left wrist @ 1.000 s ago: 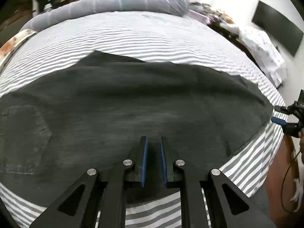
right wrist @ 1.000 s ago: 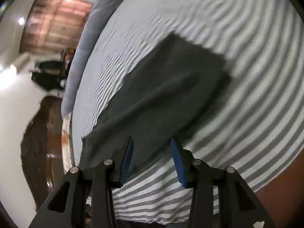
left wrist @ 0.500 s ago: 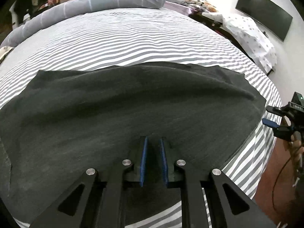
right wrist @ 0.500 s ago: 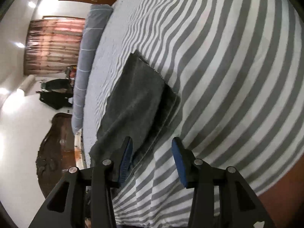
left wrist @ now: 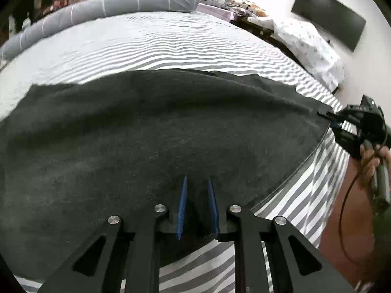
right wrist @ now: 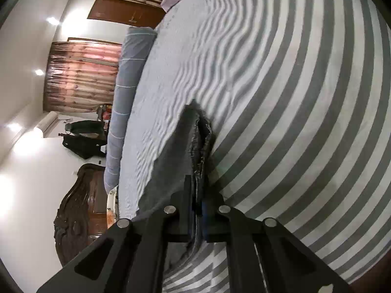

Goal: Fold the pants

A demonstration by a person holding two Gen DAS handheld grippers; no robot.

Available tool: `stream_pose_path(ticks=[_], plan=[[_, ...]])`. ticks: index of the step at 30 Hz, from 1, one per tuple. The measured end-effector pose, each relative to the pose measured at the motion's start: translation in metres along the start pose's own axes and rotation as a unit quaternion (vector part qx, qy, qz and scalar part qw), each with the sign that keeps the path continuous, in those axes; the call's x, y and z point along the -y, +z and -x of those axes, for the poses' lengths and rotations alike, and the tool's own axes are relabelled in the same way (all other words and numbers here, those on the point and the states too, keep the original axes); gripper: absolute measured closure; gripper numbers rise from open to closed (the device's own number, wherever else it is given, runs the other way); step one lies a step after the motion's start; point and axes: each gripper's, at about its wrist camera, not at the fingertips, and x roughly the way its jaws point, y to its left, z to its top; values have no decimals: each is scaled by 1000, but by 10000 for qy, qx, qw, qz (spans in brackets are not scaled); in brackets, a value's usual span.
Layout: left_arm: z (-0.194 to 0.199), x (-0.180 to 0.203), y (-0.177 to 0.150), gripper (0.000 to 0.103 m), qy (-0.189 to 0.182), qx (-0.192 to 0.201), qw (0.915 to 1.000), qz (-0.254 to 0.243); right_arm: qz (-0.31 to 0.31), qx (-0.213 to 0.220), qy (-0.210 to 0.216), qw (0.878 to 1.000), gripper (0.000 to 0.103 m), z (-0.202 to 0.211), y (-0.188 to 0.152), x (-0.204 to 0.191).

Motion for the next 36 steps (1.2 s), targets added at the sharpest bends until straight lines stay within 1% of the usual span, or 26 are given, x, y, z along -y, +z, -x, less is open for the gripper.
stream_pose_path(ticks=[2,4,5,6,7,10,11,14,16,18,19,20,23,24,26,29,31,33,34,36], plan=[[0,-2,-1,84,-72,13,10000,31,108,18,12,9999,96,6,-1,-7],[0,1,-3,84,-13,45,10000,-51,220,47,7,9997,96,9,-2,-17],[1,1,-3,84,23,62,9999,-90,248,41,59,9997,97,10,-2,-22],[2,0,-5,84,56,85,9999,-120,219,10,280,9994,97,12,-3,-26],[2,0,-7,84,75,101,9998,-139,196,20,365,9991,97,13,-4,-30],[2,1,-7,84,94,115,9998,-156,391,-1,480,9981,97,14,-6,-55],[2,0,-8,84,69,123,9998,-134,529,-1,443,9976,97,12,-7,-66],[3,-3,-9,84,9,135,9999,-105,759,-142,544,9955,97,4,-11,-95],[5,-8,-7,84,-157,112,9998,-4,949,-275,648,9930,97,-7,-17,-119],[8,-21,-2,84,-462,22,9985,282,1063,-417,712,9909,97,-19,-24,-136],[11,-29,-1,84,-544,-7,9976,418,1164,-526,743,9890,97,-26,-30,-146],[15,-34,0,84,-527,18,9974,492,1296,-639,740,9867,97,-36,-37,-158],[35,-58,-3,84,-161,196,9982,543,1590,-998,733,9795,97,-67,-61,-186],[40,-65,-4,84,-84,207,9981,576,1625,-1079,758,9779,97,-73,-67,-190],[52,-87,-10,84,-10,212,9971,730,1762,-1320,793,9722,97,-97,-89,-206],[67,-115,-20,84,132,276,9950,946,1929,-1651,783,9641,97,-129,-120,-219],[75,-134,-28,84,165,321,9929,1131,2013,-1936,740,9573,97,-154,-148,-222],[82,-151,-36,84,214,351,9905,1312,2133,-2125,585,9518,97,-171,-169,-222],[85,-156,-39,84,229,364,9896,1374,2205,-2315,473,9463,97,-186,-185,-220],[89,-167,-44,84,219,388,9878,1492,2210,-2553,399,9404,97,-201,-206,-212]])
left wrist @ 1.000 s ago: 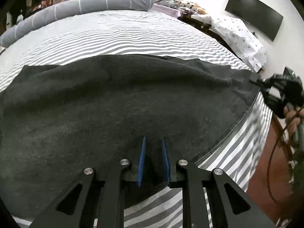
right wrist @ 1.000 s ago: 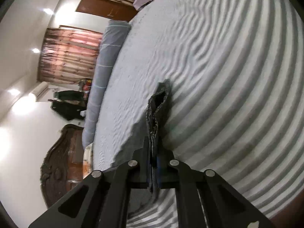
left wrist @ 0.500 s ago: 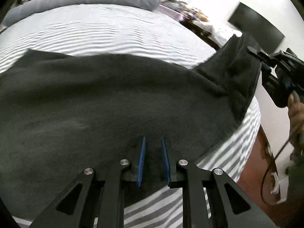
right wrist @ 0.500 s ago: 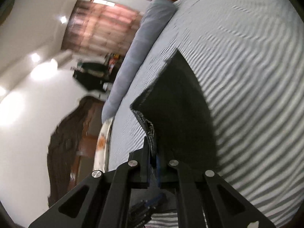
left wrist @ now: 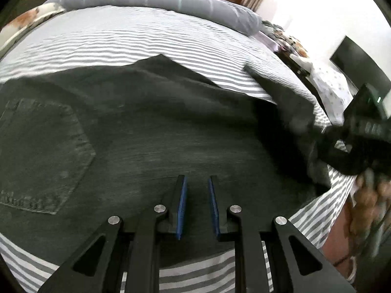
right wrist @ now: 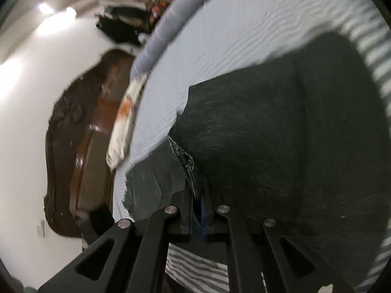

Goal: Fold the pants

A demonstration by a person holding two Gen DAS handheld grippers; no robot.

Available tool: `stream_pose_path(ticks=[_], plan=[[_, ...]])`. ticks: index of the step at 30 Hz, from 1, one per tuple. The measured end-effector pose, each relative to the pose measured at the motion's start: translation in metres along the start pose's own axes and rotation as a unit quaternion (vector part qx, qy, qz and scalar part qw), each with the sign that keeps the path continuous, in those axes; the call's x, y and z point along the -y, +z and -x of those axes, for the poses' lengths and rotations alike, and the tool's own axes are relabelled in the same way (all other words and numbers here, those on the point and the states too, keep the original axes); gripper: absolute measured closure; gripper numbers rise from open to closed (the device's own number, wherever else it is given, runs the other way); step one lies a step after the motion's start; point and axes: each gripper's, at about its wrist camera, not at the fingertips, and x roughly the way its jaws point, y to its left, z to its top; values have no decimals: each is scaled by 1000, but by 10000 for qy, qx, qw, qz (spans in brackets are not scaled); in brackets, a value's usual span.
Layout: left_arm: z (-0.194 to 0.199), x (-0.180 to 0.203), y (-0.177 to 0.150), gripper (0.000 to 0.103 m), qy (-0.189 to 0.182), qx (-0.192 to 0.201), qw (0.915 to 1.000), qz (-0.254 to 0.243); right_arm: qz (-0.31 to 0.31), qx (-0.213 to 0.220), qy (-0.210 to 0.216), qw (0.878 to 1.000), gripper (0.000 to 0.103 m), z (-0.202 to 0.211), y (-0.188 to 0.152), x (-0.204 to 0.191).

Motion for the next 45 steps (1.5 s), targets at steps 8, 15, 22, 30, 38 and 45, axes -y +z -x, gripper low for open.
stream_pose_path(ticks=[8,15,22,30,38,45], plan=[[14,-31,0,84,86,141,9996,223,173,-389,-206,9989,96,-52,-16,-19],[25,-40,8,84,112,259,9992,289,425,-578,-423,9965,93,-66,-28,-19],[37,-38,15,83,7,374,9988,303,702,-560,-487,9948,68,-68,-41,-24],[28,-33,7,83,-571,34,9973,455,1021,-527,-586,9916,67,-46,-75,-35],[8,-28,6,81,-1109,-334,9905,744,422,-322,-223,9983,67,-31,-83,-2],[-4,-18,14,76,-1194,-334,9892,789,-386,362,-96,9986,71,12,-84,42]])
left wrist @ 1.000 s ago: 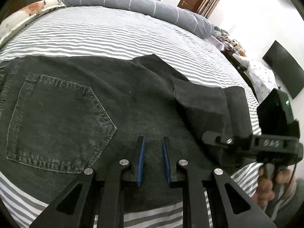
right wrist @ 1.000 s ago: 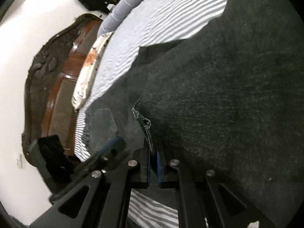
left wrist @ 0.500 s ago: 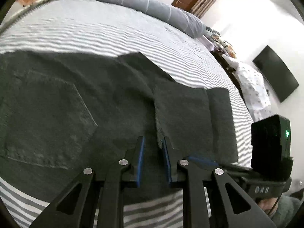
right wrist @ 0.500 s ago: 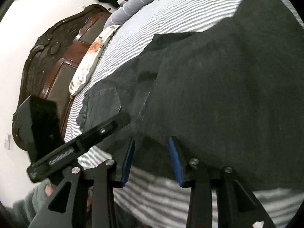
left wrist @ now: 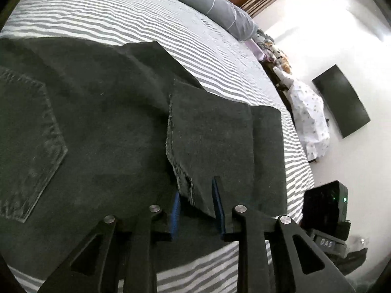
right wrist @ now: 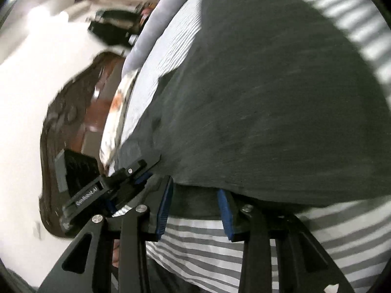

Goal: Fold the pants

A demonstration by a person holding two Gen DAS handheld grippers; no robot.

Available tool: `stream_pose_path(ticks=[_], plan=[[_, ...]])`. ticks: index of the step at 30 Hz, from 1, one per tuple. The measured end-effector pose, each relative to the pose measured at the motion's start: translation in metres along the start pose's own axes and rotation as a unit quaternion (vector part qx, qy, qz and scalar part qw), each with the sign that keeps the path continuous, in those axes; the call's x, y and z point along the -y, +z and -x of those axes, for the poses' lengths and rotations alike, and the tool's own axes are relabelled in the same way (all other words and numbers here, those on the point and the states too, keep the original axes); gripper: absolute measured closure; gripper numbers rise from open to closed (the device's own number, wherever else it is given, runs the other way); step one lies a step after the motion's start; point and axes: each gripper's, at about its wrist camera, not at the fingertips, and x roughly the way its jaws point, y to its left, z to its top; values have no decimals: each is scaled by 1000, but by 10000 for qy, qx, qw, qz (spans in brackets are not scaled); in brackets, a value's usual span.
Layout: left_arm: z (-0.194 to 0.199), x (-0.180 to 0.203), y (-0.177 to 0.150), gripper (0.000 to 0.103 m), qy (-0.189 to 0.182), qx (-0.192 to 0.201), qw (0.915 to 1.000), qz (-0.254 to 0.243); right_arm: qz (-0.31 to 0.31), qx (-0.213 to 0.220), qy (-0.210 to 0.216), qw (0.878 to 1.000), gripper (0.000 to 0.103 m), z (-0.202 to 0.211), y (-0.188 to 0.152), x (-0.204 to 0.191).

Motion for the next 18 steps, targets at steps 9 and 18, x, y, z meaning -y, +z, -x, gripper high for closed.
stream_pose_path(ticks=[9,18], plan=[[-11,7,-5,75,325,-42,9994,-136,-708,343,249,9966,65,28,3,29],[-8,13,-7,92,592,43,9980,-211,-749,660,267,9946,41,27,-6,19]])
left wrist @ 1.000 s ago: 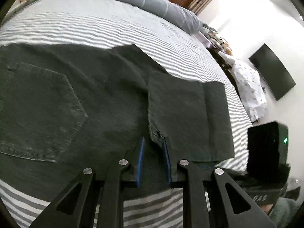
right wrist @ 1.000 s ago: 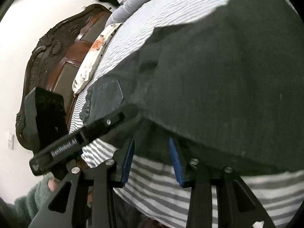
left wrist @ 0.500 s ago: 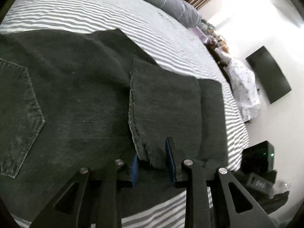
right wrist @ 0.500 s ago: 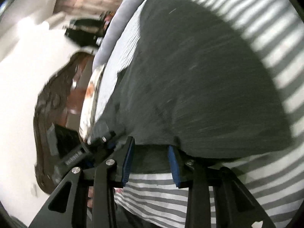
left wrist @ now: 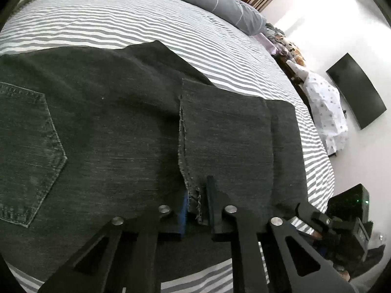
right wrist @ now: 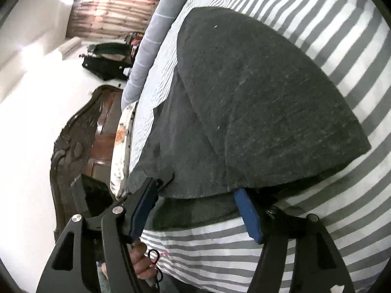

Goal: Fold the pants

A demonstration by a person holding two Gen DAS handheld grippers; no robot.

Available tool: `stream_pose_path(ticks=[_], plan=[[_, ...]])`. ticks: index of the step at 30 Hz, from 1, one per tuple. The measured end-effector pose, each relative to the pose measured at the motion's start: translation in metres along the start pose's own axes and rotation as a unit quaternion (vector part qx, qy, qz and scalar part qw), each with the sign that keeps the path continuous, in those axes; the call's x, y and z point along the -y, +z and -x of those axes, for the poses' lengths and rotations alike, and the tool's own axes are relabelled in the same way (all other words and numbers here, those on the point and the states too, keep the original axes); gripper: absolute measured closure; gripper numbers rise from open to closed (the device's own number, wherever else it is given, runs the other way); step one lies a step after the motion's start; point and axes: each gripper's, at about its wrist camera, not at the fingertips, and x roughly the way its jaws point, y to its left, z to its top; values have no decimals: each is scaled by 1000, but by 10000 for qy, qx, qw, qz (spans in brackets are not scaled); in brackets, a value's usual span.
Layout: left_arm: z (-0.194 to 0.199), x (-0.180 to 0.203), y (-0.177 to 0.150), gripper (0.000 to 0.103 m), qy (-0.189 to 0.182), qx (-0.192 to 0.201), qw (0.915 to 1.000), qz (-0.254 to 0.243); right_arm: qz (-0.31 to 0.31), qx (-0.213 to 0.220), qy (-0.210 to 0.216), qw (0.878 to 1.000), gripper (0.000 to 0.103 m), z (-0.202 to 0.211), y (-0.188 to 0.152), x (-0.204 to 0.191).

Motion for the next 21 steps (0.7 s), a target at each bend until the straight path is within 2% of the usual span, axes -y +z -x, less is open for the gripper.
stream_pose_path(ticks=[4,10,15,17,19,21], plan=[[9,4,0,98,123,131,9995,-245,-184,257,-162,9994,52,12,4,7],[9,9,0,99,153,145,9993,-323,-135,548,-431,9975,51,33,12,6],[7,3,0,99,167,85,9995,-241,-405,735,-302,9960,52,44,19,18],[4,1,-2,99,184,58,9997,-149,-278,703,-387,9964,60,45,22,17],[5,2,-3,99,175,102,9997,-102,-251,635,-559,9961,87,44,24,18],[6,2,-4,99,169,119,9998,-67,-180,576,-628,9962,92,45,26,18]])
